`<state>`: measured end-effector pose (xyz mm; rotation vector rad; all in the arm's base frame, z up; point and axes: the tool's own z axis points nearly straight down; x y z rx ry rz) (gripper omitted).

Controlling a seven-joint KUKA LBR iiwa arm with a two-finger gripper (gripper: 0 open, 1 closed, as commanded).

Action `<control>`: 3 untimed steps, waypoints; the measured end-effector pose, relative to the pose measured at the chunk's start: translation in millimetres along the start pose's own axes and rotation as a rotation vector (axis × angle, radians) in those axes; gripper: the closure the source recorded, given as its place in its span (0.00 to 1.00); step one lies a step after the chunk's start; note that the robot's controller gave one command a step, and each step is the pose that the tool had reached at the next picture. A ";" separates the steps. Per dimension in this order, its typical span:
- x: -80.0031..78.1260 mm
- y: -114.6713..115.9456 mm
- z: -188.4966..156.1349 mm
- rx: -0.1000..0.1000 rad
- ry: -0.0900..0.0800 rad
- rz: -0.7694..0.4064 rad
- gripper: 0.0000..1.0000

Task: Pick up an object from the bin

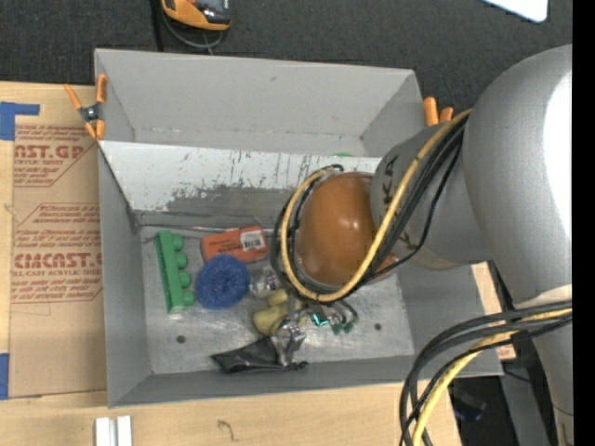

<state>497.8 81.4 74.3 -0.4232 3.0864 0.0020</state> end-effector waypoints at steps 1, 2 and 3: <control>4.4 0.3 0.3 -0.001 0.021 -0.003 1.00; 4.4 0.2 0.3 -0.001 0.021 -0.003 1.00; 6.1 -29.0 -182.4 -0.003 0.018 -0.202 1.00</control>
Offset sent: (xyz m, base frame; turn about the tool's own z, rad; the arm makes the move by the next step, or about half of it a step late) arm 0.0000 0.0000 0.0000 0.0000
